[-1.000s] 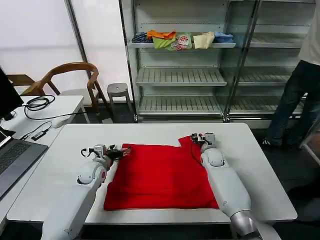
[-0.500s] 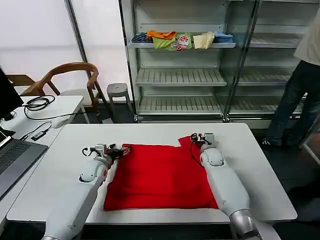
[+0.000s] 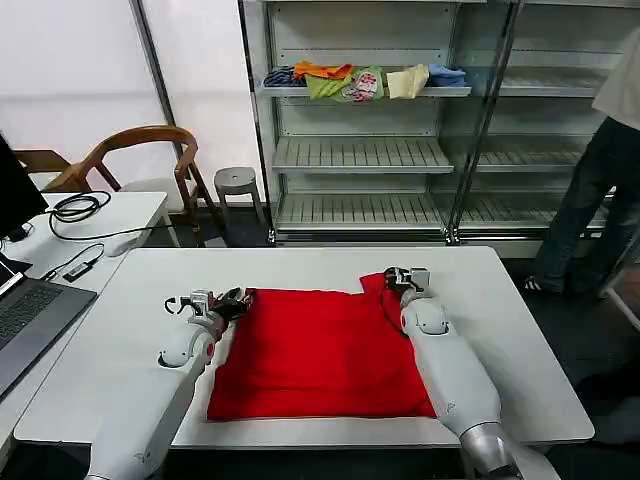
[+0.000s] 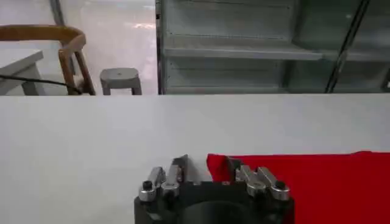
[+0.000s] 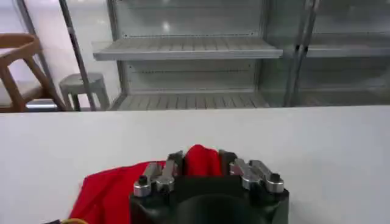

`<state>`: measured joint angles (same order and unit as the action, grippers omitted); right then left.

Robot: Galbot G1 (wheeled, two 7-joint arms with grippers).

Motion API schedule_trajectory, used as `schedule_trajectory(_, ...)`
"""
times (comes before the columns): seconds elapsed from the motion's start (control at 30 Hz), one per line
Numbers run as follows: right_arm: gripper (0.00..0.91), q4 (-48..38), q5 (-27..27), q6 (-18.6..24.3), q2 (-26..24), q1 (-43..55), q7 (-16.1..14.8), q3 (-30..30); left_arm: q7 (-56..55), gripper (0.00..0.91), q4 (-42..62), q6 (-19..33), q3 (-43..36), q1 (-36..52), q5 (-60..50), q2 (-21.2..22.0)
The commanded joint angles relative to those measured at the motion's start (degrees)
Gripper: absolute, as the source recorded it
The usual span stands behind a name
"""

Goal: Fold and organize the clothes.

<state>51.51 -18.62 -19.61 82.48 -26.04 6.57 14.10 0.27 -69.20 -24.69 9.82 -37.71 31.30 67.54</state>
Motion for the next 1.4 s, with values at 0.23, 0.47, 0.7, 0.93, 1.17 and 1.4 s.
schedule_trajectory(0.23,0.0,0.3,0.8,1.1,-0.3,-0.4,-1.2,-0.3,1.1,0.03,-0.6,0.7,0.0,-0.6,0.0,0.1)
schedule_trajectory(0.47,0.0,4.6,-0.3,1.0,-2.2,-1.7,-1.0,-1.0,1.5,0.02,-3.2,0.7,0.2,-0.8,1.7,-0.8)
schedule_trajectory(0.7,0.0,14.2,-2.9,-0.3,-5.7,-6.1,0.4,-1.9,1.6,0.02,-8.3,0.6,1.0,-2.8,3.0,-2.6)
schedule_trajectory(0.93,0.0,25.4,-4.9,-1.6,-7.5,-12.0,1.0,-1.5,1.4,0.03,-13.0,0.7,2.8,-6.0,4.4,-3.5)
schedule_trajectory(1.17,0.0,30.2,-5.4,-2.0,-8.6,-15.8,1.4,-0.9,1.4,0.02,-17.8,0.6,4.4,-10.7,4.8,-4.3)
schedule_trajectory(1.4,0.0,38.7,-6.2,-1.9,-10.6,-21.9,1.2,1.0,1.4,0.02,-22.2,1.1,6.7,-16.0,4.5,-4.6)
